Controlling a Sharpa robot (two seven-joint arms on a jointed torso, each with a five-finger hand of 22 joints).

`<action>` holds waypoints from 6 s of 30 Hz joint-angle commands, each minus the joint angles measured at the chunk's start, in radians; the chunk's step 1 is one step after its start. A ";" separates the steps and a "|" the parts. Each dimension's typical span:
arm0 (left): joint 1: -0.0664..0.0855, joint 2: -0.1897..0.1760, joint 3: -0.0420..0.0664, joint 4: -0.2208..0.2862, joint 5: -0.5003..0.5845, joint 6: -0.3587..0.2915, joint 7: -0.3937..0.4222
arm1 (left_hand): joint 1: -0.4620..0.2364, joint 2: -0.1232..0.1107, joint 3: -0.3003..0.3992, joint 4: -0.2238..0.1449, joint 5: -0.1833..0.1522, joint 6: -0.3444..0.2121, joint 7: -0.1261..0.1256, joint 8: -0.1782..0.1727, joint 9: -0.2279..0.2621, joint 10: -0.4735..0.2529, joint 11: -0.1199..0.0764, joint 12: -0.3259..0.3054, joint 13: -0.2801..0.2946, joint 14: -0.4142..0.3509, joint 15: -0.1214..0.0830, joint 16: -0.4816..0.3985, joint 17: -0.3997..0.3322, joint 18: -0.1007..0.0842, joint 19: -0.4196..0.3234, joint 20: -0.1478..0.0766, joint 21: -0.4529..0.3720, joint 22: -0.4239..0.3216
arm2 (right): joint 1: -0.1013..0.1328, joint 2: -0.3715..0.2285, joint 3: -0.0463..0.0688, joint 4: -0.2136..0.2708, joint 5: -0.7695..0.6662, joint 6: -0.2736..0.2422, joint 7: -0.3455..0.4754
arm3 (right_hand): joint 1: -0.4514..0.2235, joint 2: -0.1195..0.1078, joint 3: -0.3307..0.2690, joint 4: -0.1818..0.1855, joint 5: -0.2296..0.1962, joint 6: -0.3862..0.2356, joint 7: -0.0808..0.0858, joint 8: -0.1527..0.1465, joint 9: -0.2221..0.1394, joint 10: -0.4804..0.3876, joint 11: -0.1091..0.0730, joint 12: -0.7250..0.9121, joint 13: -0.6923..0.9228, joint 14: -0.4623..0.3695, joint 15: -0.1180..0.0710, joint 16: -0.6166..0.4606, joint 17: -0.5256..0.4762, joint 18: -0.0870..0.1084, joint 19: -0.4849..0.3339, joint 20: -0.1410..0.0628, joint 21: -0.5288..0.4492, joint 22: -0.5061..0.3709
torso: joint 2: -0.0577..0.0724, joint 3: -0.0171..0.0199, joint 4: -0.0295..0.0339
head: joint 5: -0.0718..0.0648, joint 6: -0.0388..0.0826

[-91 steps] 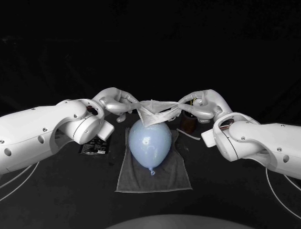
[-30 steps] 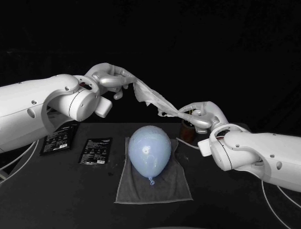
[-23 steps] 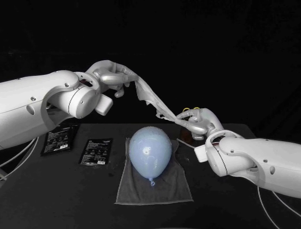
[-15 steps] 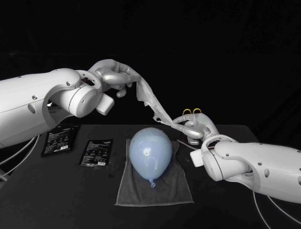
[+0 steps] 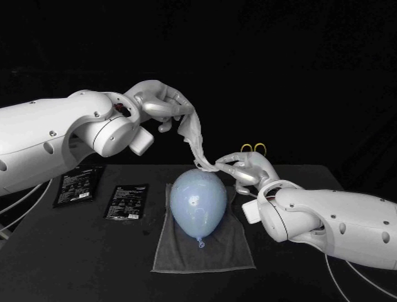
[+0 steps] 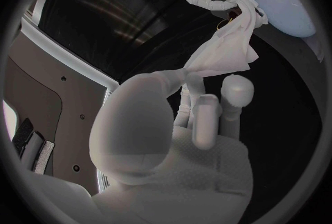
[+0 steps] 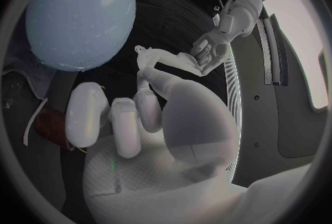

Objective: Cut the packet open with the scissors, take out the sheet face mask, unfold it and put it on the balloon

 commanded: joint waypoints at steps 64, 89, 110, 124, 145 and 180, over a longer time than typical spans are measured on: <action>0.003 0.044 -0.001 -0.068 -0.044 0.138 -0.039 | -0.009 0.017 -0.001 -0.017 0.003 0.005 -0.001 0.008 0.049 0.015 -0.007 0.000 0.005 0.036 -0.008 0.002 0.044 -0.010 -0.003 -0.003 0.002 0.004 | 0.092 0.089 0.008 -0.121 -0.252 0.155 0.058 | 0.041 0.020 -0.169 0.037 0.004 0.082 -0.007 -0.056 -0.059 0.087 0.000 0.151 0.093 0.104 0.006 0.032 0.259 0.000 0.043 0.016 0.112 0.182 | 0.009 0.0003 -0.0004 | 0.000 0.006; 0.003 0.044 -0.001 -0.072 -0.044 0.143 -0.046 | -0.011 0.018 -0.001 -0.019 0.003 0.006 -0.001 0.009 0.050 0.019 -0.008 0.003 0.012 0.036 -0.009 0.002 0.043 -0.010 -0.004 -0.003 0.002 0.004 | 0.083 0.094 0.008 -0.101 -0.287 0.158 0.040 | 0.014 0.001 -0.212 0.063 0.003 0.093 -0.014 -0.050 -0.061 0.081 -0.007 0.145 0.086 0.102 -0.003 0.030 0.252 0.002 0.037 0.006 0.099 0.178 | 0.010 0.0012 -0.0014 | 0.002 0.005; 0.003 0.046 -0.001 -0.074 -0.044 0.149 -0.055 | -0.012 0.019 0.000 -0.022 0.003 0.006 -0.001 0.009 0.050 0.022 -0.008 0.005 0.016 0.036 -0.009 0.002 0.045 -0.010 -0.003 -0.003 0.002 0.005 | 0.082 0.133 0.008 -0.142 -0.318 0.101 -0.015 | 0.017 -0.006 -0.235 0.071 0.003 0.097 -0.016 -0.044 -0.060 0.083 -0.008 0.148 0.089 0.102 -0.003 0.031 0.253 0.003 0.036 0.006 0.096 0.177 | 0.010 0.0005 -0.0002 | -0.002 0.005; 0.003 0.045 -0.002 -0.074 -0.042 0.150 -0.059 | -0.013 0.019 0.001 -0.023 0.003 0.007 -0.002 0.010 0.050 0.025 -0.008 0.007 0.020 0.037 -0.009 0.002 0.046 -0.011 -0.003 -0.003 0.003 0.006 | 0.082 0.149 0.008 -0.147 -0.332 0.040 -0.059 | 0.129 0.077 -0.182 0.035 0.004 0.174 -0.074 0.032 -0.033 0.174 -0.059 0.242 0.193 0.105 -0.046 0.034 0.263 -0.012 0.069 -0.028 0.172 0.198 | 0.011 0.0014 -0.0005 | -0.005 0.008; 0.003 0.036 -0.003 -0.092 -0.044 0.146 -0.066 | -0.016 0.019 0.001 -0.026 0.003 0.008 -0.002 0.010 0.051 0.026 -0.008 0.007 0.021 0.037 -0.009 0.002 0.045 -0.010 -0.003 -0.003 0.002 0.005 | 0.081 0.099 0.008 -0.101 -0.314 -0.012 -0.021 | 0.127 0.084 -0.050 -0.016 0.004 0.153 -0.077 0.109 0.007 0.212 -0.065 0.283 0.242 0.105 -0.055 0.034 0.263 -0.020 0.084 -0.042 0.205 0.207 | 0.010 0.0015 -0.0012 | -0.001 0.011; 0.003 0.031 -0.004 -0.179 0.007 0.125 0.124 | -0.020 0.017 0.002 -0.029 0.003 0.008 -0.002 0.010 0.051 0.024 -0.008 0.005 0.017 0.041 -0.009 0.005 0.059 -0.013 0.003 -0.003 0.008 0.018 | 0.189 0.018 0.019 -0.160 -0.320 0.107 -0.106 | 0.112 0.077 -0.022 -0.026 0.004 0.147 -0.077 0.123 0.014 0.217 -0.065 0.290 0.249 0.105 -0.055 0.034 0.263 -0.021 0.087 -0.042 0.212 0.209 | 0.010 0.0011 0.0000 | -0.011 0.030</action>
